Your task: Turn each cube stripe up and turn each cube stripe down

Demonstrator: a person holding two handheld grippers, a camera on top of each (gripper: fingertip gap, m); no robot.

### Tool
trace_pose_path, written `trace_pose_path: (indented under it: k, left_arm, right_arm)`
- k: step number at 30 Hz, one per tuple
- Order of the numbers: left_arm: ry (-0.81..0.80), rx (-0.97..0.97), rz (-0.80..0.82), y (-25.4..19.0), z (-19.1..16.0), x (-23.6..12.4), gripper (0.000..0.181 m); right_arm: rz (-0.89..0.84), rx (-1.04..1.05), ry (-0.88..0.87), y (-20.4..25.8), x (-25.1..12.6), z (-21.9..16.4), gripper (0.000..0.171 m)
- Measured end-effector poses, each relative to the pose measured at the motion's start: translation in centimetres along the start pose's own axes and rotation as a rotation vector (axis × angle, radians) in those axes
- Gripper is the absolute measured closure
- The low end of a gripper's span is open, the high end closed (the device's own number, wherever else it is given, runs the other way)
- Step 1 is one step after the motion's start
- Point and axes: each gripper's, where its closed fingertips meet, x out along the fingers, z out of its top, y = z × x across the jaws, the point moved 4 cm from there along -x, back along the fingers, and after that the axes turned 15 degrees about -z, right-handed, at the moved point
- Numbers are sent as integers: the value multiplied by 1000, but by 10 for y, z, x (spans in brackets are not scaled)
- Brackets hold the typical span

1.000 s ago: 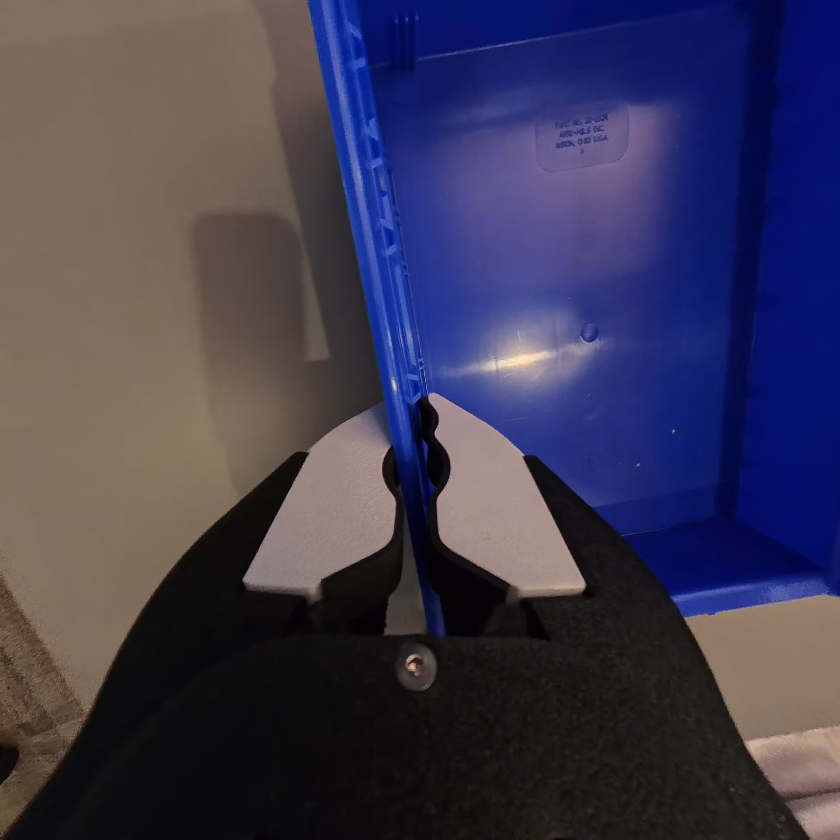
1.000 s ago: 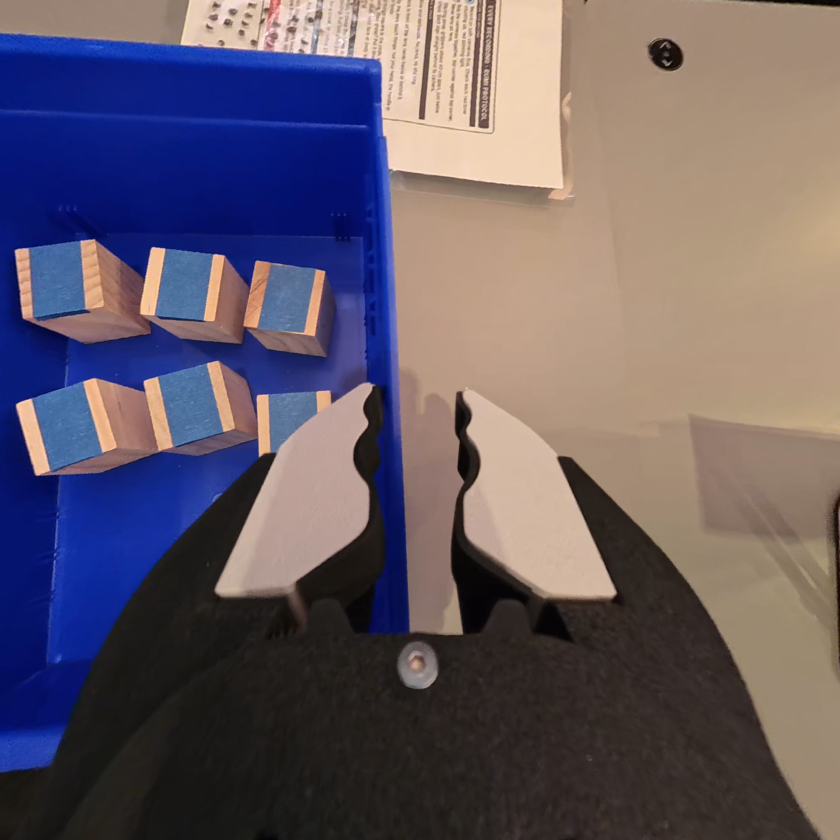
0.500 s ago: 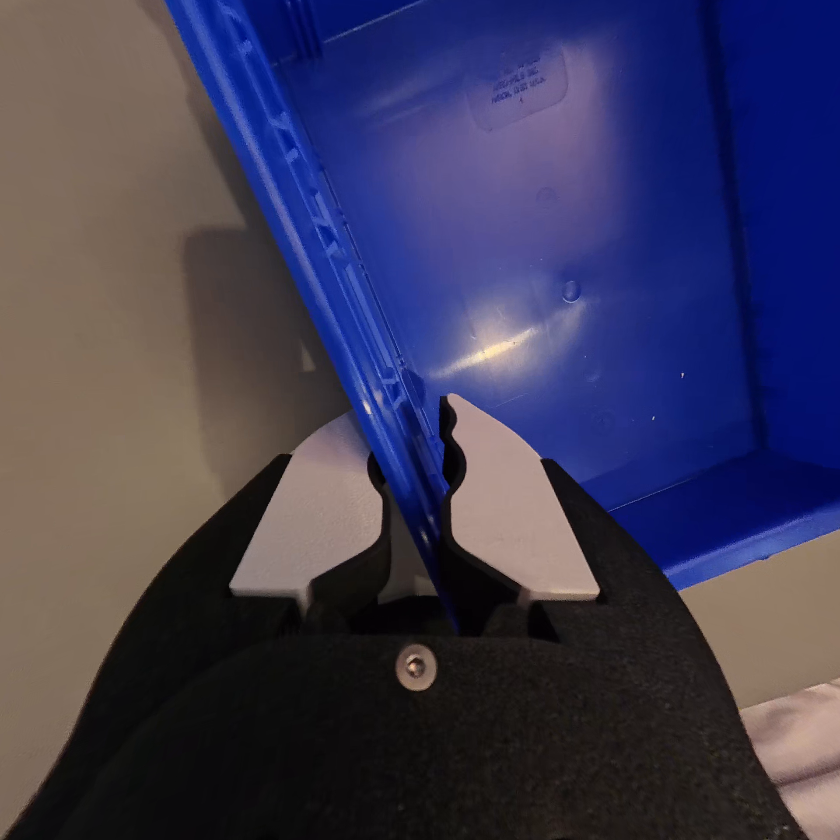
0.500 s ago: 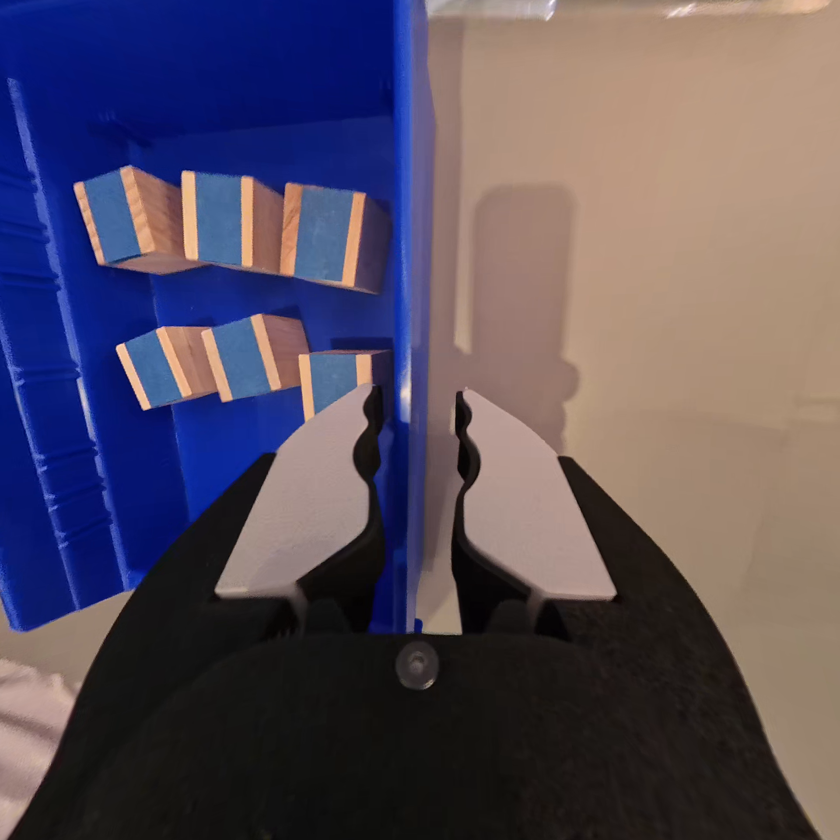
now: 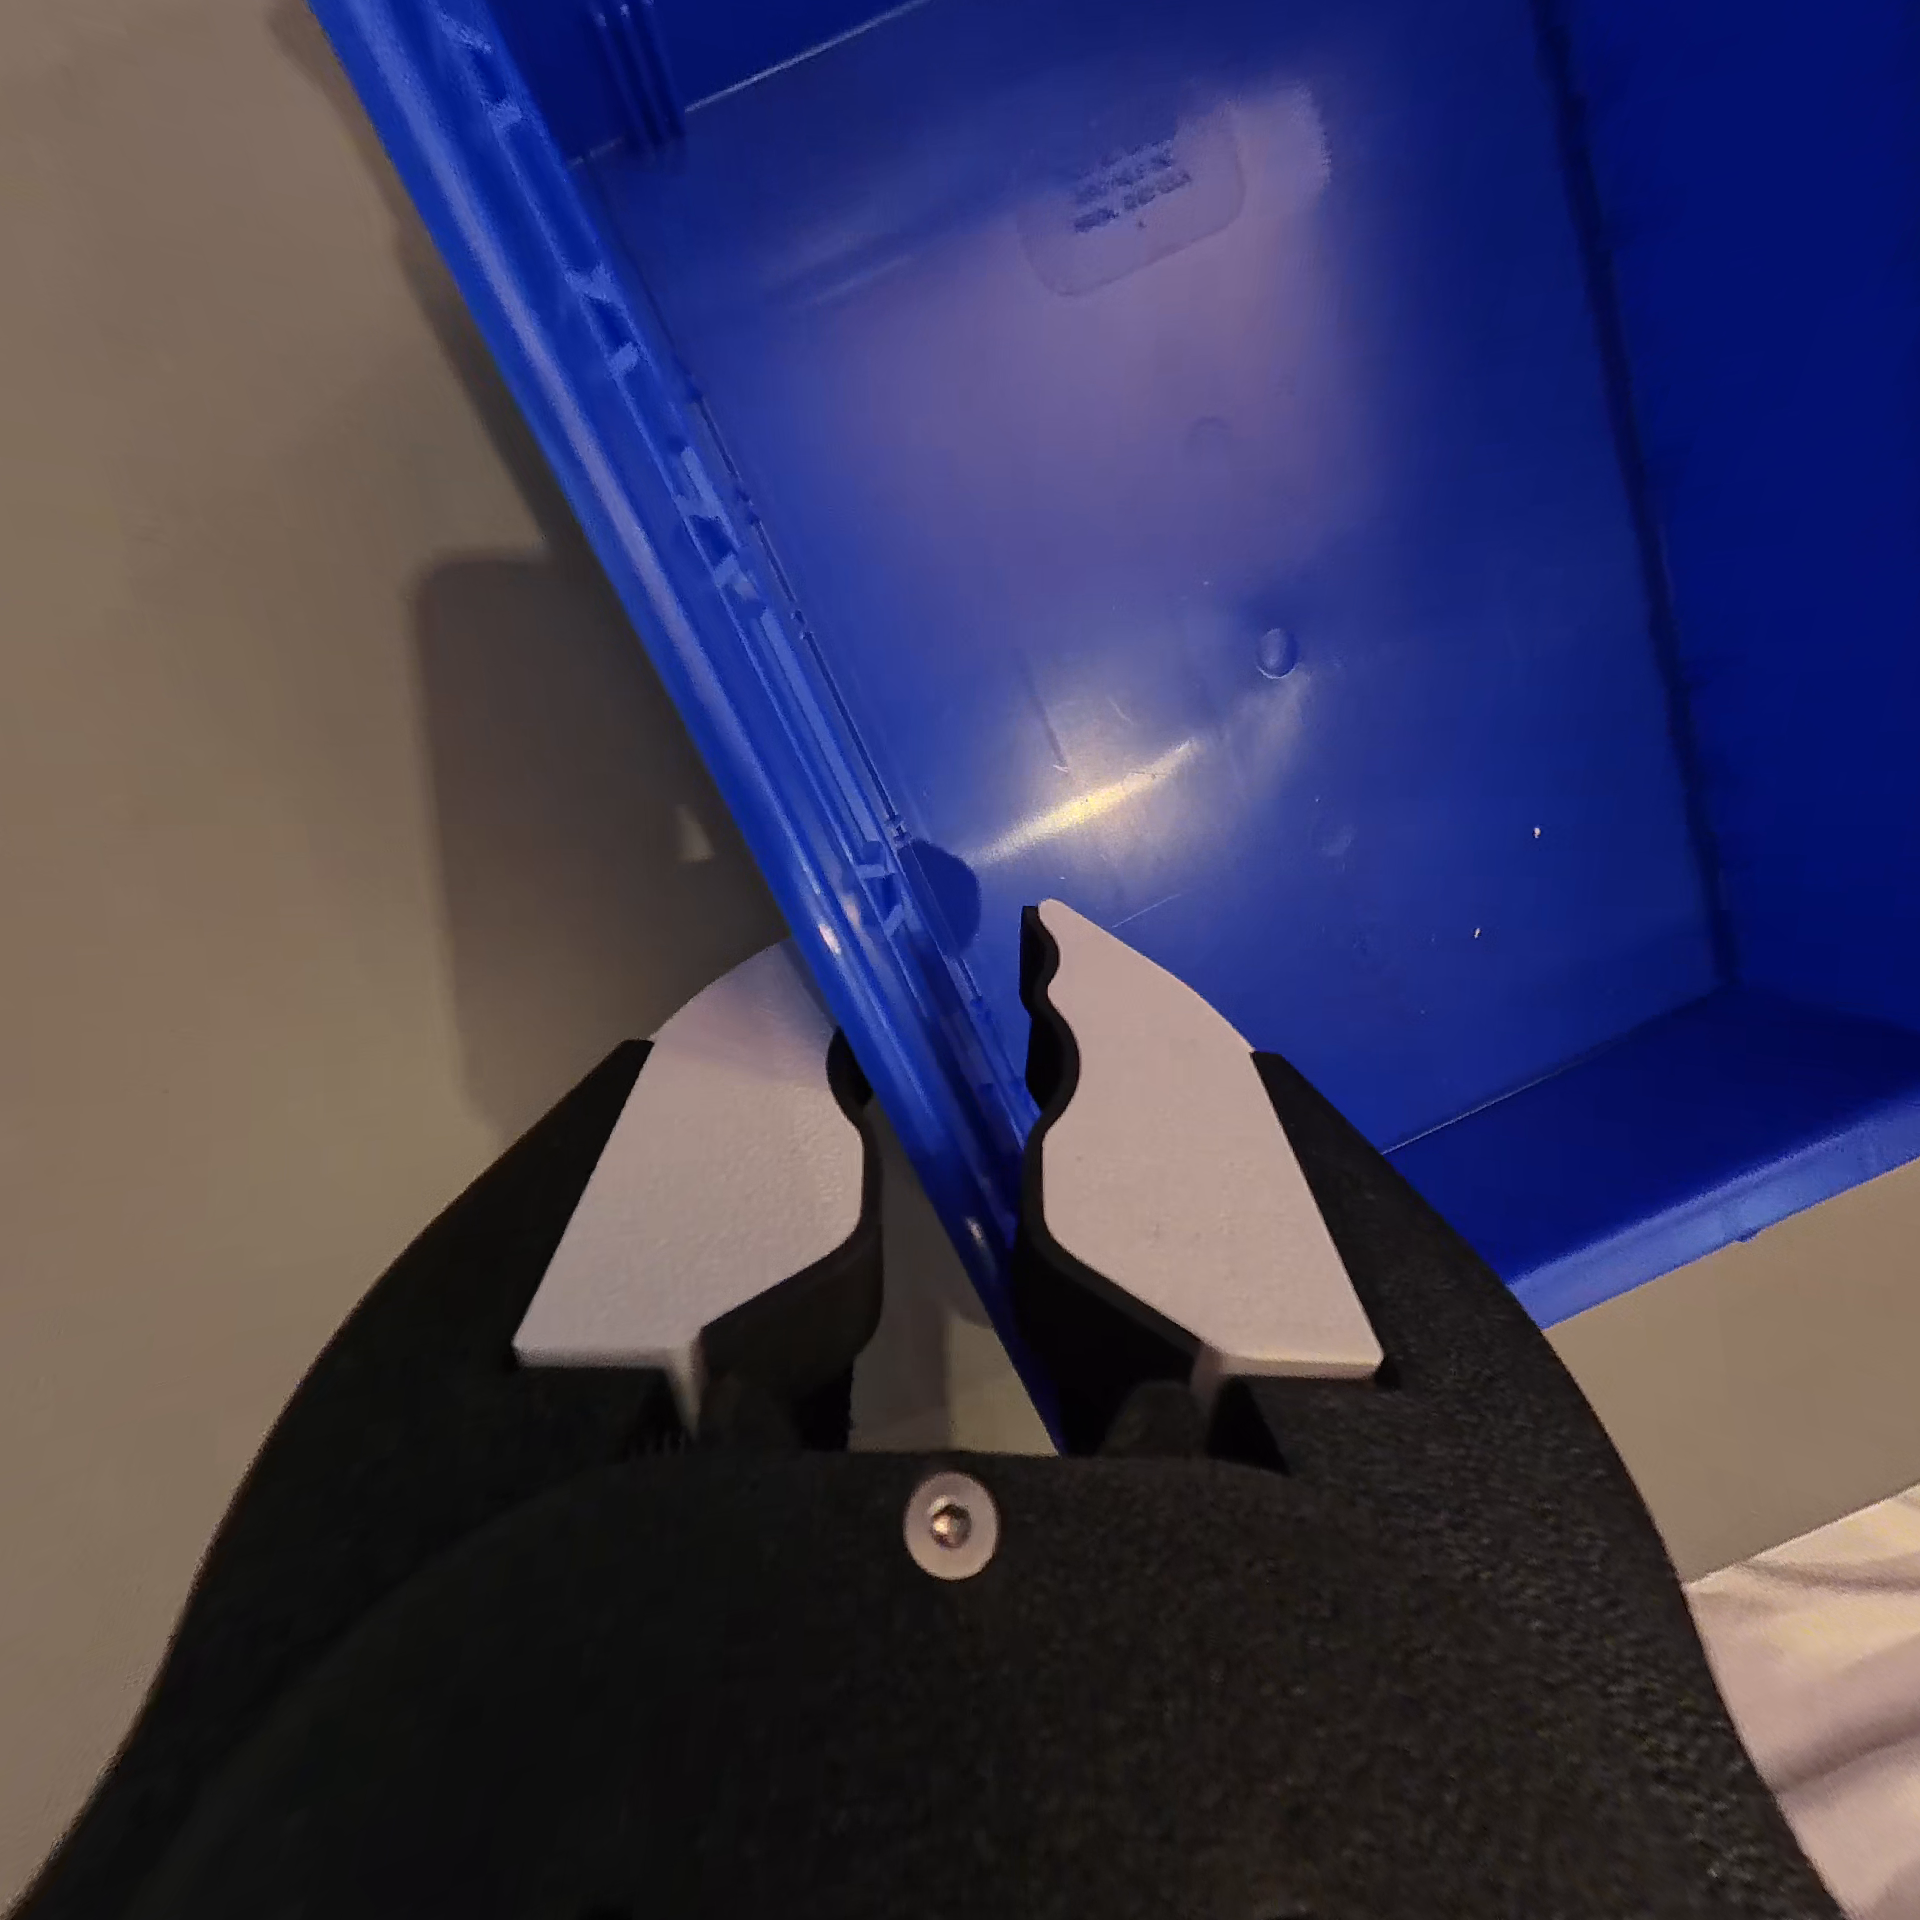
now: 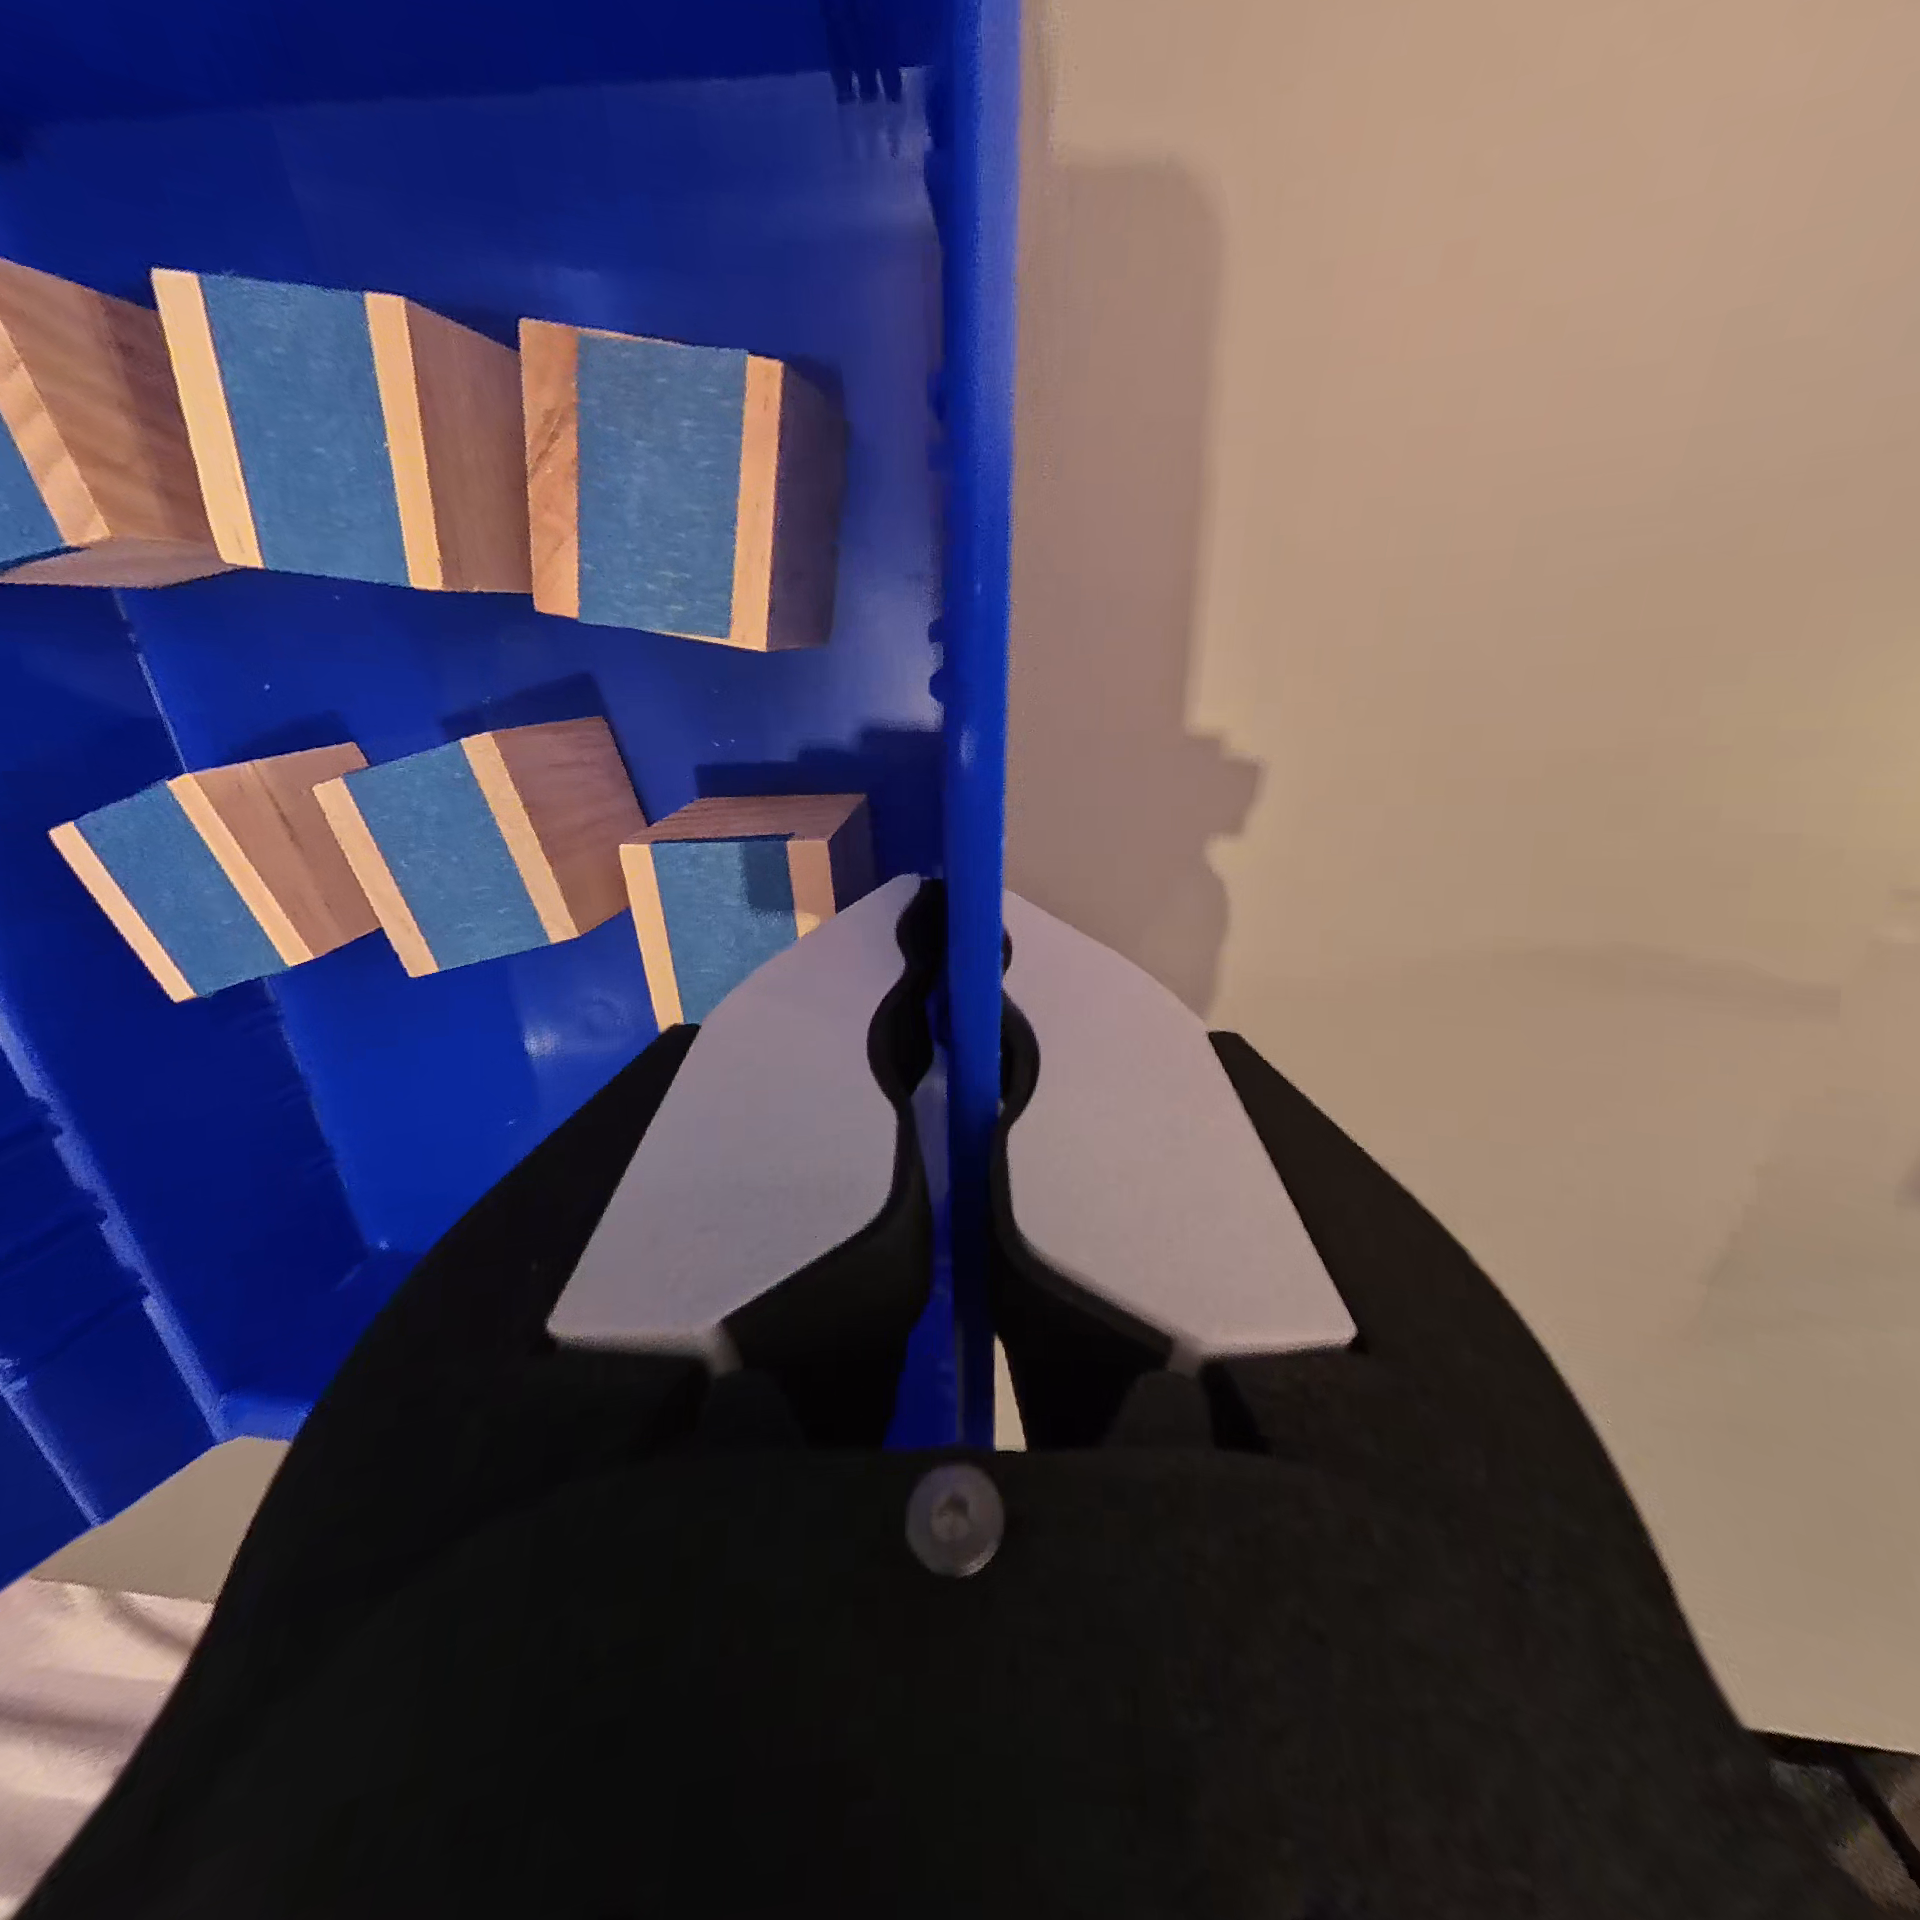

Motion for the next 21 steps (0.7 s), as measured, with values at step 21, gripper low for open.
trace_pose_path:
  k: [21]
  left_arm:
    - [19,-34,-117,-14,19,31,155]
  right_arm:
    - [35,9,35,56,-1,18,165]
